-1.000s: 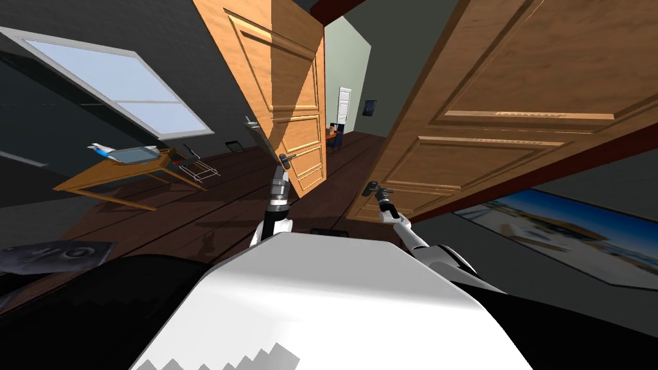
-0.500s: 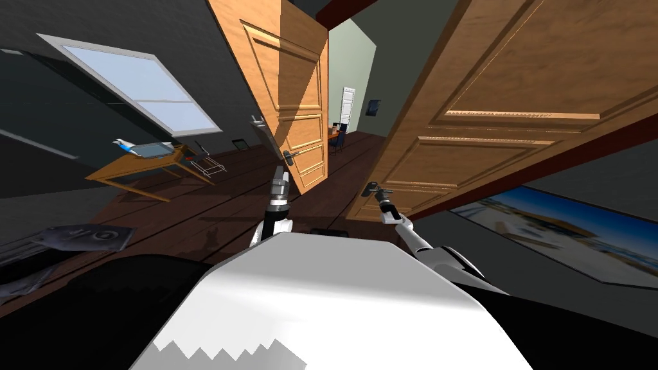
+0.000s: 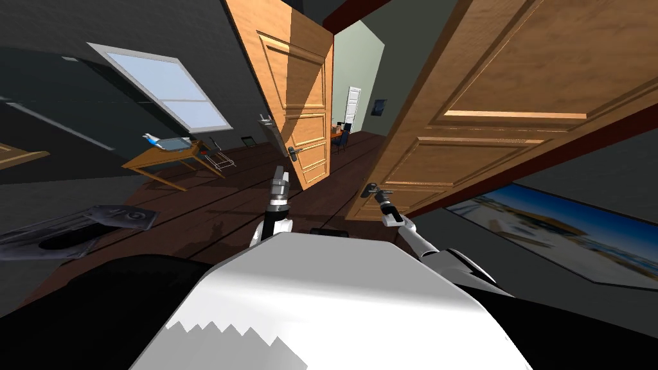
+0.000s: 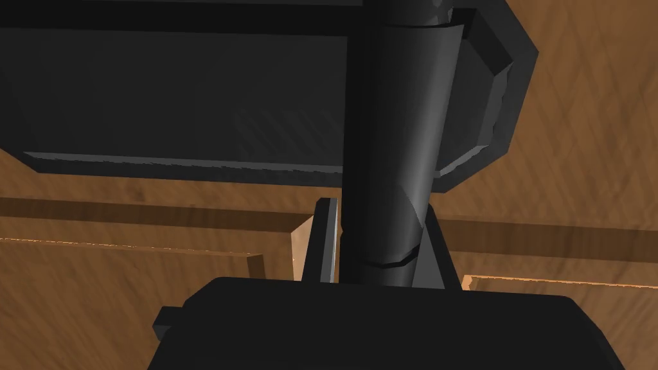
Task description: Pull the door open
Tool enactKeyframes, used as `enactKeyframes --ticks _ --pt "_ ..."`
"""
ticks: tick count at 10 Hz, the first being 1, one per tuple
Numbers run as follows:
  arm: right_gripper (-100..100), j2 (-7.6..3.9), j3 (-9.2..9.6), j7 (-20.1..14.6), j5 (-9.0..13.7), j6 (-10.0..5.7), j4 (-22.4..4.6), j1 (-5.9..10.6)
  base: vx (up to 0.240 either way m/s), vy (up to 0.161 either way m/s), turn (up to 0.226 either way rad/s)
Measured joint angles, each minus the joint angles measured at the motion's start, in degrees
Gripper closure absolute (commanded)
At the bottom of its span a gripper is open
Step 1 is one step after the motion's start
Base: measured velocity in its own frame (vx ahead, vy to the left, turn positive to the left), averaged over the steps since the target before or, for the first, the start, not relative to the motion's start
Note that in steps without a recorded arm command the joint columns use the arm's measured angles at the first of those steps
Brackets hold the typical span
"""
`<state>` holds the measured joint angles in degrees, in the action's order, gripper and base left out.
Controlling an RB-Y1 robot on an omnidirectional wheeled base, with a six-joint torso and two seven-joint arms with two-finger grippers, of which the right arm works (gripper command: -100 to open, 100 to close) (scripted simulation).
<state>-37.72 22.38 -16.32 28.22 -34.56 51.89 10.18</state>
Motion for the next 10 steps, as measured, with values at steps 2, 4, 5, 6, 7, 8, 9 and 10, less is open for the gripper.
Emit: enactKeyframes --ticks 2,4,5,6,7,8,9,10 --pt "100 -1.25 1.64 -0.9 0.3 -0.88 1.2 -0.92 -0.189 -0.092 0.072" --pt "100 -1.83 2.70 -1.5 0.3 -1.42 1.4 -1.30 -0.096 -0.035 0.053" --pt "100 -2.55 3.31 -1.8 0.5 -2.01 1.7 -1.74 -0.179 -0.094 0.142" --pt "100 -3.52 4.12 -2.3 0.9 -3.04 1.9 -2.03 -0.143 -0.104 0.095" --pt "100 -4.25 4.87 -2.7 1.1 -3.89 2.4 -2.48 -0.147 -0.098 0.113" --pt "100 -5.14 5.86 -3.3 1.3 -5.01 2.6 -2.89 -0.142 -0.115 0.094" --pt "100 -5.72 6.95 -3.9 1.4 -6.08 2.4 -2.92 -0.158 -0.104 0.127" --pt "100 -6.66 8.05 -4.6 1.7 -7.38 2.4 -3.30 -0.161 -0.068 0.076"
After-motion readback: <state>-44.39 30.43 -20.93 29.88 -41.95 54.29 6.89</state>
